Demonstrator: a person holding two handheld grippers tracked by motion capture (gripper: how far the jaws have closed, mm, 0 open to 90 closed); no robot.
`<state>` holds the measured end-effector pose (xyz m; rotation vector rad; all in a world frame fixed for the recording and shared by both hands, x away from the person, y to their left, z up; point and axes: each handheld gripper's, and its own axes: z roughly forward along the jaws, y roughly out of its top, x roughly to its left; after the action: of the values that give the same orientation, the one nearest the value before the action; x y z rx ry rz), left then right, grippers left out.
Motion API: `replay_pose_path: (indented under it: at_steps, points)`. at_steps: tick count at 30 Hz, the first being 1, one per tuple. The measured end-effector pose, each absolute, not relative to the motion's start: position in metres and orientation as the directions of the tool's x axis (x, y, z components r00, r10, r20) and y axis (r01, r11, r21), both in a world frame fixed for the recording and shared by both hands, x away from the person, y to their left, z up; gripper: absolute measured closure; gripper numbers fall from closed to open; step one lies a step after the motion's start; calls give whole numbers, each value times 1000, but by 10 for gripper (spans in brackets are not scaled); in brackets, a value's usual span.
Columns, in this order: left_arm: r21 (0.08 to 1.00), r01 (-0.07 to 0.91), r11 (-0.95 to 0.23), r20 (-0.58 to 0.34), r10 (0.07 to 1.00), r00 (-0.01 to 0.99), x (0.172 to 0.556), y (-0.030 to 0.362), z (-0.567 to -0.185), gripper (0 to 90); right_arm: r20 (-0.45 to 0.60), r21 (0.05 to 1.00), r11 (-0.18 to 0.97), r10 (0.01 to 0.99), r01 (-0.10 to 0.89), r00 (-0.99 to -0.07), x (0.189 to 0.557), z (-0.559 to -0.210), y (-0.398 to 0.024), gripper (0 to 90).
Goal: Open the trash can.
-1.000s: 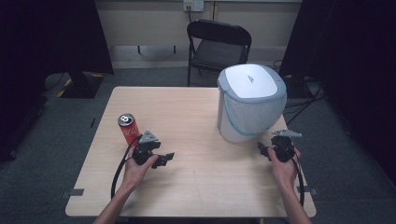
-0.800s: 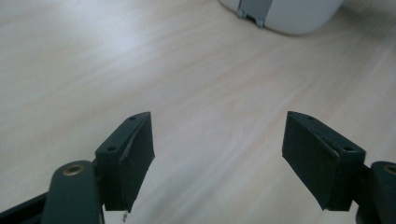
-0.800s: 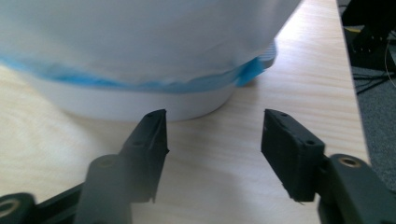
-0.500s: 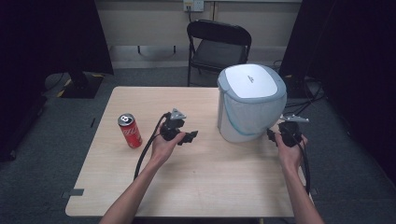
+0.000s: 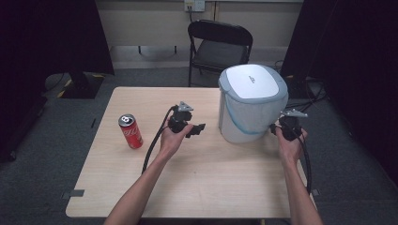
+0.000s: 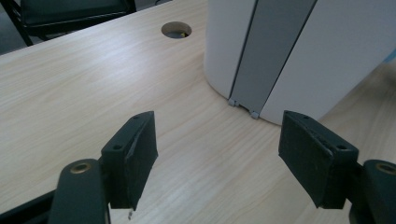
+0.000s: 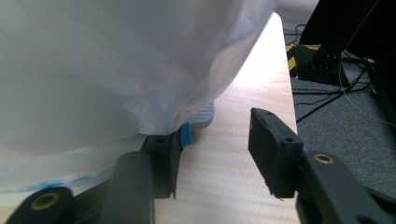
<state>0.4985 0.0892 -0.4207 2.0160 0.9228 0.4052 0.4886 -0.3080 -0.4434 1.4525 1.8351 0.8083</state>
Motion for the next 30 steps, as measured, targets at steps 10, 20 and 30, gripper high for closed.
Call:
replay_pose_path:
  at_steps: [10,20,30]
  points:
    - [787,475,-394,-36,739,673,500,104,-427,263,-85,814,254,942,522,-325,475,-441,-258,536]
    - [796,488,-359,-69,746,663,499,111,-434,260,-7,777,212,944,593,-329,471,-450,-264,533]
    - [790,513,-337,-86,767,635,504,112,-440,266,-53,808,220,951,546,-304,515,-466,-270,529]
